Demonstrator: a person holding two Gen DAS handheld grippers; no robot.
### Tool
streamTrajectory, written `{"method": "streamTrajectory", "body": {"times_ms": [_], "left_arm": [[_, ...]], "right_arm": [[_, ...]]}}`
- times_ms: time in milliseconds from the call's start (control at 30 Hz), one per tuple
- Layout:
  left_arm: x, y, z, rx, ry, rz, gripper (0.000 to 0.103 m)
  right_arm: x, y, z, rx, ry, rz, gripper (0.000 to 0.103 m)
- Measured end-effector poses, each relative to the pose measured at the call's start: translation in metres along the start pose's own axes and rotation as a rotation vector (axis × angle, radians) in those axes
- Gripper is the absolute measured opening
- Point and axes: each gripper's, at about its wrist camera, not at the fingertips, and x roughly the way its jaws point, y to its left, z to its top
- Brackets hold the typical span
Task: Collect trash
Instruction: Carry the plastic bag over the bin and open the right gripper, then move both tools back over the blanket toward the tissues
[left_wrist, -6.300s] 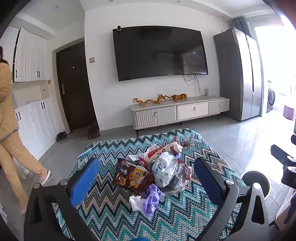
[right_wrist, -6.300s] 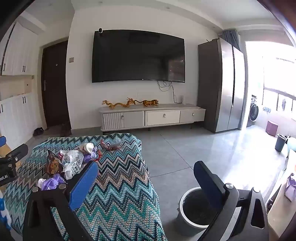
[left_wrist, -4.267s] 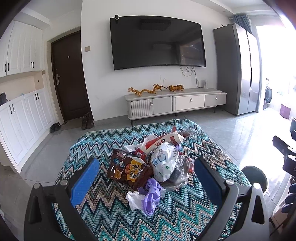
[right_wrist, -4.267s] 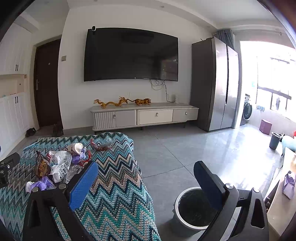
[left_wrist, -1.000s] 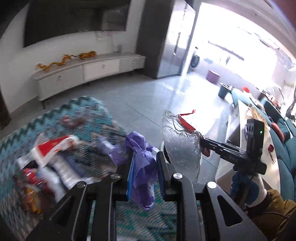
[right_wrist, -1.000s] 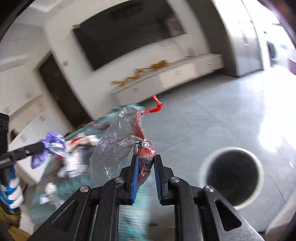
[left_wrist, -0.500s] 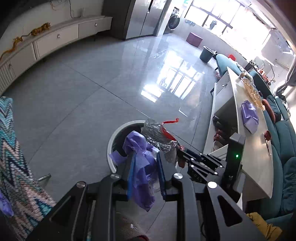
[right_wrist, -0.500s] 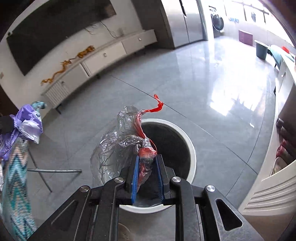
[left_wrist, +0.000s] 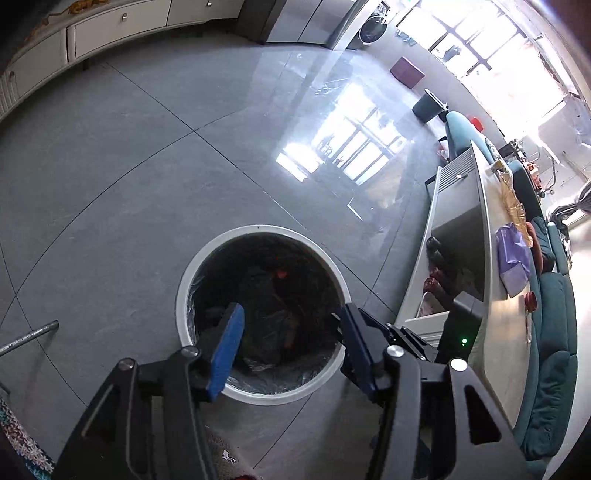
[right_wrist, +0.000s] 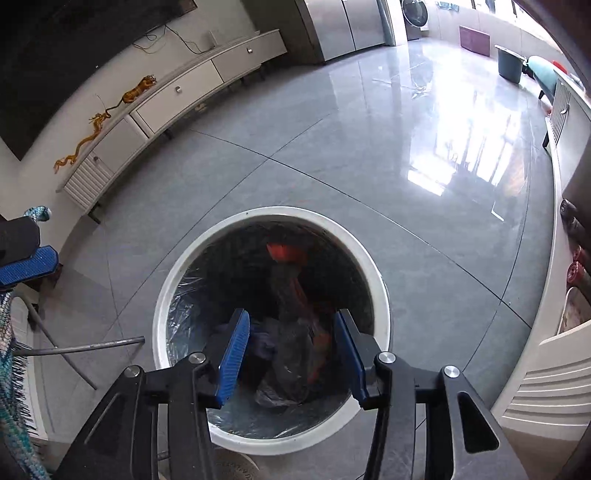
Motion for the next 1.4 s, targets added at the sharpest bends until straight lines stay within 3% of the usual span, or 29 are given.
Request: {"method": "streamTrajectory", "body": {"times_ms": [233, 633, 833, 1100, 1267, 1400], "left_arm": [[-0.074, -0.019, -0.018, 0.053, -0.114, 0.016, 0.053], [-0.229, 0.005, -0.107, 0.118, -0.306, 0.099, 0.053], [-0.313, 0.053, -0.168, 0.092, -0.448, 0.191, 0.065], [-0.4, 0.141, -0.255, -0.052, -0.585, 0.283, 0.074], [-0.427, 0.189, -0.309, -0.149, -0.616, 0.352, 0.076], [-0.436, 0.219, -0.354, -0.222, -0.622, 0.353, 0.076]], "right_arm": [[-0.053, 0.02, 0.009, -0.005, -0.093, 0.059, 0.046], [-0.18, 0.115, -0.01, -0.147, -0.282, 0.208, 0.048], [-0.22, 0.166, -0.024, -0.234, -0.332, 0.257, 0.049], [-0.252, 0.224, -0.048, -0.325, -0.349, 0.299, 0.054], [-0.268, 0.25, -0.062, -0.388, -0.342, 0.311, 0.057], [-0.274, 0.278, -0.079, -0.463, -0.301, 0.371, 0.06]]}}
